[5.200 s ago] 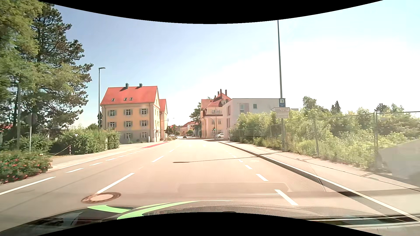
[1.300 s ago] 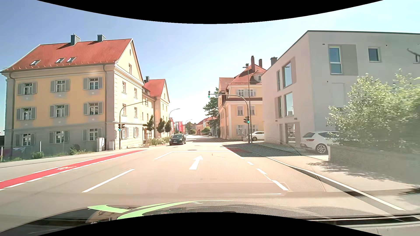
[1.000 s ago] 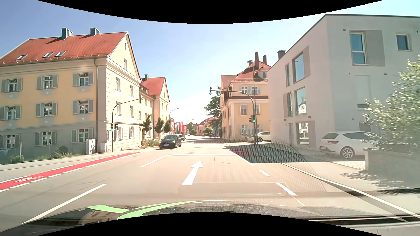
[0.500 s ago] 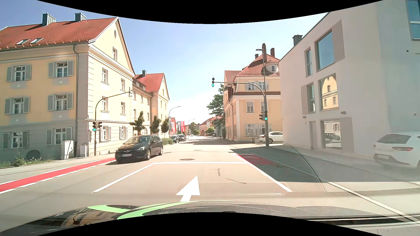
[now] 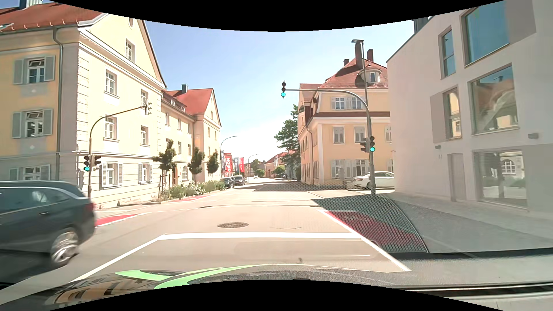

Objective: Follow the waypoints while adhering to traffic rules and regulations

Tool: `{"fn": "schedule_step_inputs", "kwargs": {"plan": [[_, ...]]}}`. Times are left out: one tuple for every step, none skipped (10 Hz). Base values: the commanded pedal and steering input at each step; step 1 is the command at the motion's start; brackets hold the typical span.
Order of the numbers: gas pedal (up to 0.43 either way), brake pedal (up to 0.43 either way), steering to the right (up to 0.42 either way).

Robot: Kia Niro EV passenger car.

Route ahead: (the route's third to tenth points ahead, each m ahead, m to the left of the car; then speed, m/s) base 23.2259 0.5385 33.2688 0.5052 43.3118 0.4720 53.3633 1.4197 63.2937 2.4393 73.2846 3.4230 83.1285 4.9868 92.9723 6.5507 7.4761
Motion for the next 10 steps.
{"fn": "schedule_step_inputs", "kwargs": {"plan": [[0.0,0.0,-0.013],[0.0,0.0,-0.012],[0.0,0.0,-0.013],[0.0,0.0,-0.012],[0.0,0.0,-0.013],[0.0,0.0,-0.012],[0.059,0.0,-0.012],[0.15,0.0,-0.012],[0.15,0.0,-0.012],[0.15,0.0,-0.01]]}}
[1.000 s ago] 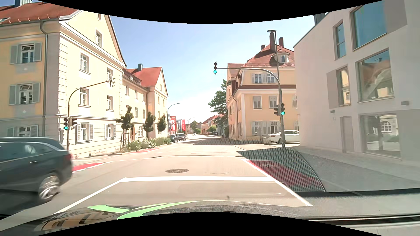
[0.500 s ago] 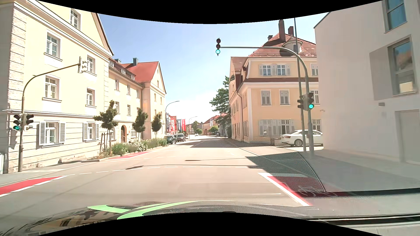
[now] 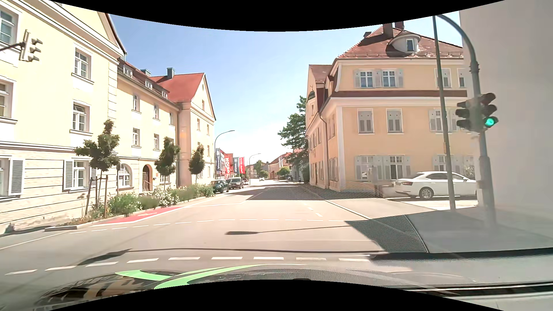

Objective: Follow the waypoints while adhering to traffic rules and regulations

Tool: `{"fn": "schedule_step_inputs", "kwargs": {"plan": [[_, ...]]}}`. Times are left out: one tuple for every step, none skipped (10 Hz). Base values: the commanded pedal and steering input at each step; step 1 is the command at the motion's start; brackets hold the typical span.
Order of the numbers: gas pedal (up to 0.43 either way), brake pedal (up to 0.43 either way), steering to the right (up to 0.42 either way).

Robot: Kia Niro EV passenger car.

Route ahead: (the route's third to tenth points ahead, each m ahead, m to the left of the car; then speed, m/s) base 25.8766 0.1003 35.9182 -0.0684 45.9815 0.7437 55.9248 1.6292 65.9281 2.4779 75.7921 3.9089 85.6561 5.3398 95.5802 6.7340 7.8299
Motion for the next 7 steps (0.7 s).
{"fn": "schedule_step_inputs", "kwargs": {"plan": [[0.15,0.0,-0.007],[0.157,0.0,-0.007],[0.169,0.0,-0.005],[0.177,0.0,-0.004],[0.177,0.0,-0.002],[0.177,0.0,0.003],[0.189,0.0,0.003]]}}
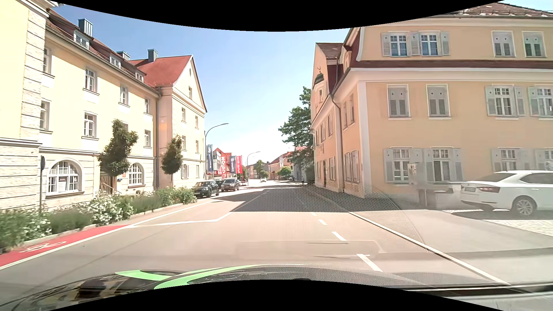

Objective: Follow the waypoints while adhering to traffic rules and regulations

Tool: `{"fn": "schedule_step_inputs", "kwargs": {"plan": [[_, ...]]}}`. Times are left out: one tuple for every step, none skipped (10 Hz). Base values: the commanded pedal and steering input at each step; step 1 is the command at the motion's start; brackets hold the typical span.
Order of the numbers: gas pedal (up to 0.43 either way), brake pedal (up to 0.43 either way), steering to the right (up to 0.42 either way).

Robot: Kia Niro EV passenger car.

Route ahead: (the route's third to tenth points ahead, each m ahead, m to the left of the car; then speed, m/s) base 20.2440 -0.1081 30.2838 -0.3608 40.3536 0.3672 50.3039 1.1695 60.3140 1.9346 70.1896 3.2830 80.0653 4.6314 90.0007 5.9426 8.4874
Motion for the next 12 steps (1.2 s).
{"fn": "schedule_step_inputs", "kwargs": {"plan": [[0.197,0.0,0.003],[0.209,0.0,0.004],[0.209,0.0,0.004],[0.209,0.0,0.003],[0.209,0.0,0.004],[0.209,0.0,0.004],[0.22,0.0,0.003],[0.22,0.0,0.006],[0.22,0.0,0.007],[0.22,0.0,0.006],[0.22,0.0,0.005],[0.22,0.0,0.005]]}}
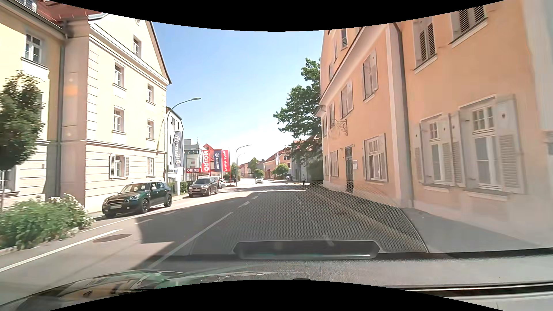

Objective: Follow the waypoints while adhering to traffic rules and regulations

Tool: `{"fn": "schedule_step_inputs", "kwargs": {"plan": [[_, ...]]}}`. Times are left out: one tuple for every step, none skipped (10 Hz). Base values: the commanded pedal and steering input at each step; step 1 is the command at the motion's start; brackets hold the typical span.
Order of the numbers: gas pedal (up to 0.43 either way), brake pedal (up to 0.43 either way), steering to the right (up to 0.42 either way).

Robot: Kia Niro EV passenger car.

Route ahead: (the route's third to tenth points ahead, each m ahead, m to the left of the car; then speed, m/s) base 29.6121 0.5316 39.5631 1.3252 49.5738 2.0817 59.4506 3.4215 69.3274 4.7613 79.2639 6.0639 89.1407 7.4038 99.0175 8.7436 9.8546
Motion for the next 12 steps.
{"fn": "schedule_step_inputs", "kwargs": {"plan": [[0.22,0.0,0.005],[0.22,0.0,0.005],[0.22,0.0,0.005],[0.22,0.0,0.005],[0.209,0.0,0.005],[0.209,0.0,0.005],[0.209,0.0,0.005],[0.189,0.0,0.002],[0.189,0.0,0.0],[0.169,0.0,-0.004],[0.157,0.0,-0.007],[0.157,0.0,-0.006]]}}
